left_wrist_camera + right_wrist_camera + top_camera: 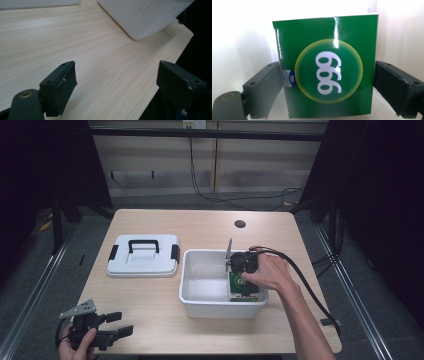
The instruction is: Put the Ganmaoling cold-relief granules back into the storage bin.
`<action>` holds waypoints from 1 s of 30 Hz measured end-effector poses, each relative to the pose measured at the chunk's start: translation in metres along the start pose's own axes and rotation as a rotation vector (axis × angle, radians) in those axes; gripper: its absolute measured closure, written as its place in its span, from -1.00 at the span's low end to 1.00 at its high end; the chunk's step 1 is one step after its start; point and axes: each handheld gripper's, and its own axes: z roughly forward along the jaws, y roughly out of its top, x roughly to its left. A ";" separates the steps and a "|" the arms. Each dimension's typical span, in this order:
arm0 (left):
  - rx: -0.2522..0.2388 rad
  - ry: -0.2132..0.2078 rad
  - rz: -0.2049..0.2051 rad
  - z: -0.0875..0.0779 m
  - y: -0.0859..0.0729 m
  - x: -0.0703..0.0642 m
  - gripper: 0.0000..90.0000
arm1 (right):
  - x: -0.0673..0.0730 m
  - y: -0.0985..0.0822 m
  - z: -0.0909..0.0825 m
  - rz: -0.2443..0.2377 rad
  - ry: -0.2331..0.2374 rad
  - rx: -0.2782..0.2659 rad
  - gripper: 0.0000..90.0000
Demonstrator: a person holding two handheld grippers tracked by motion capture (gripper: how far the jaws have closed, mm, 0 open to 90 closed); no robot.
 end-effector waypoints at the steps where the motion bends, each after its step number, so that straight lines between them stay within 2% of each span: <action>1: 0.002 0.000 0.002 0.000 0.000 0.000 -0.64 | -0.001 0.000 -0.001 -0.010 -0.001 -0.010 -0.78; 2: 0.002 -0.001 -0.001 0.000 0.000 0.000 -0.64 | 0.000 -0.001 -0.002 0.004 0.003 -0.012 -0.79; 5: 0.002 -0.001 0.002 0.000 0.000 0.000 -0.64 | 0.001 -0.003 -0.006 0.004 0.009 -0.041 -0.79; 9: 0.003 -0.001 0.000 0.000 0.000 0.000 -0.64 | 0.000 -0.007 -0.013 0.010 -0.007 -0.075 -0.79; 11: 0.008 0.006 0.008 0.000 0.000 0.000 -0.64 | -0.001 -0.011 -0.018 0.014 -0.011 -0.114 -0.78; 13: 0.009 0.005 0.011 0.000 0.000 0.000 -0.64 | 0.000 -0.012 -0.021 0.013 -0.016 -0.129 -0.78; 14: 0.004 0.004 0.004 0.000 0.000 0.000 -0.64 | 0.001 -0.014 -0.023 0.028 -0.018 -0.136 -0.78; 17: 0.002 0.006 0.000 0.000 0.000 0.000 -0.64 | 0.002 -0.017 -0.028 0.020 -0.013 -0.180 -0.78; 21: 0.001 0.007 0.000 0.000 0.000 0.000 -0.64 | 0.002 -0.024 -0.036 0.050 -0.025 -0.210 -0.73; 23: -0.002 0.008 0.000 0.000 0.000 0.000 -0.64 | 0.002 -0.028 -0.040 0.058 -0.011 -0.248 -0.72; 24: -0.002 0.007 -0.001 0.000 0.000 0.000 -0.64 | 0.003 -0.030 -0.042 0.076 -0.015 -0.259 -0.72; 26: -0.002 0.007 -0.001 0.000 0.000 0.000 -0.64 | 0.003 -0.034 -0.044 0.073 -0.014 -0.292 -0.72; 30: -0.005 0.011 0.003 -0.001 0.000 0.000 -0.64 | 0.005 -0.043 -0.048 0.099 -0.026 -0.349 -0.71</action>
